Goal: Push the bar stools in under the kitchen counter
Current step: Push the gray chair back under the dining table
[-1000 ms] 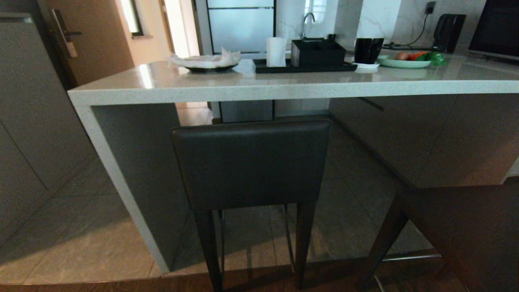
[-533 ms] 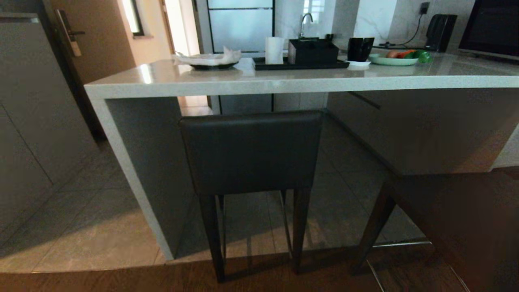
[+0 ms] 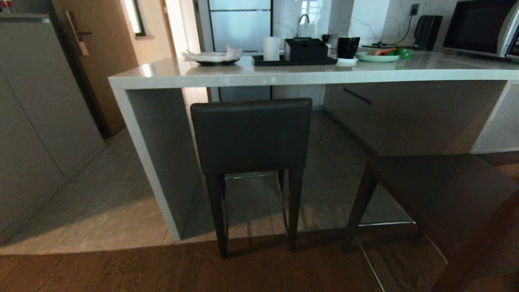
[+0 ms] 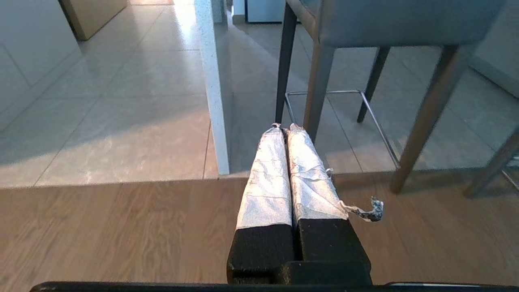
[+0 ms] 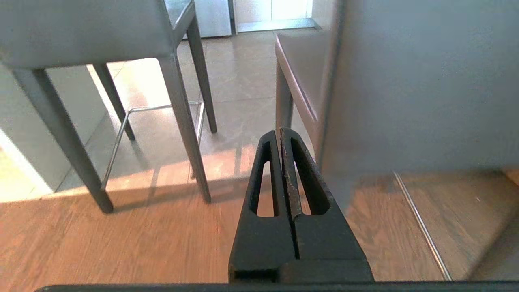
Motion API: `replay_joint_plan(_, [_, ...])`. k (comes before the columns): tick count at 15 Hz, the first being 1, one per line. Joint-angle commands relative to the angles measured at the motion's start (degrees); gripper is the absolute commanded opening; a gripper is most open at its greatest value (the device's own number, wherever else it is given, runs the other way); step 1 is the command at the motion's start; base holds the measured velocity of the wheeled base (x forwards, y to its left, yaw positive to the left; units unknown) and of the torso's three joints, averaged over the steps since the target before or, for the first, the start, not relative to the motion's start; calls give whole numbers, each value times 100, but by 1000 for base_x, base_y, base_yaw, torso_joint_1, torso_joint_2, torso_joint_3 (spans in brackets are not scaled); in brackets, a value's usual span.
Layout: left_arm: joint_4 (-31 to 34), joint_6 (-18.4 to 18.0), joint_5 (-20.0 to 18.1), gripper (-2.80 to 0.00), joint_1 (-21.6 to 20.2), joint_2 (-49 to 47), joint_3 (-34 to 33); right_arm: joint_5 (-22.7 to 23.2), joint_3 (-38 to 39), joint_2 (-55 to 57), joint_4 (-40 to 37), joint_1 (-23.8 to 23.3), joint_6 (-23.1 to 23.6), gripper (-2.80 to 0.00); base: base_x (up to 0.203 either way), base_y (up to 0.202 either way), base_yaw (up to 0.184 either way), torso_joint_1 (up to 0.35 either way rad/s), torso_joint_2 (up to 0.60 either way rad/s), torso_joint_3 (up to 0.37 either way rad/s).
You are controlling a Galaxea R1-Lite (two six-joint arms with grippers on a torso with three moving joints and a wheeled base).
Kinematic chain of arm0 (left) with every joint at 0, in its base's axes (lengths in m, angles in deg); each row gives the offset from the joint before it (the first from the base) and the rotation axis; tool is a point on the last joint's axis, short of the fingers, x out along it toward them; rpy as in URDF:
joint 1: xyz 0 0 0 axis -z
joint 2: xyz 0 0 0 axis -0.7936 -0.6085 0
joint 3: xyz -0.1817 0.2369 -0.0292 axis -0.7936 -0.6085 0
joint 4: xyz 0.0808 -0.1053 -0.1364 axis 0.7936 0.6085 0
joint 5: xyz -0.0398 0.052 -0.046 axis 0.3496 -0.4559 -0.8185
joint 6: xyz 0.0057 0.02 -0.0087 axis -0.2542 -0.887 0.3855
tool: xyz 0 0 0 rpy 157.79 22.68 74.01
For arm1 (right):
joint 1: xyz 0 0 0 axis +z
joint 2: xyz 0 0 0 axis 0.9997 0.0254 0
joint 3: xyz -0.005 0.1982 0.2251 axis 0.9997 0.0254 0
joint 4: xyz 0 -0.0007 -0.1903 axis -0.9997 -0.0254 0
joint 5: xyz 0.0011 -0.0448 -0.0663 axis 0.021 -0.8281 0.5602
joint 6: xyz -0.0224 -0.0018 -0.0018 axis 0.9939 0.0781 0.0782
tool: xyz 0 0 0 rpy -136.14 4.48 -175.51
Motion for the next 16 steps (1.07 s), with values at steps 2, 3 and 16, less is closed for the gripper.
replay_joint_plan(2, [-2, 4, 2, -280, -5, -9, -9, 0, 9, 7, -3, 4, -2, -280, -106, 0, -3, -5, -1, 6])
replay_joint_plan(3, [-2, 4, 2, -280, 4, -9, -9, 0, 9, 7, 6, 4, -2, -280, 0, 0, 0, 0, 0, 0])
replay_joint_plan(16, [-2, 4, 2, -280, 4, -9, -9, 0, 9, -1, 6, 4, -2, -280, 1, -83, 1, 1, 1, 1])
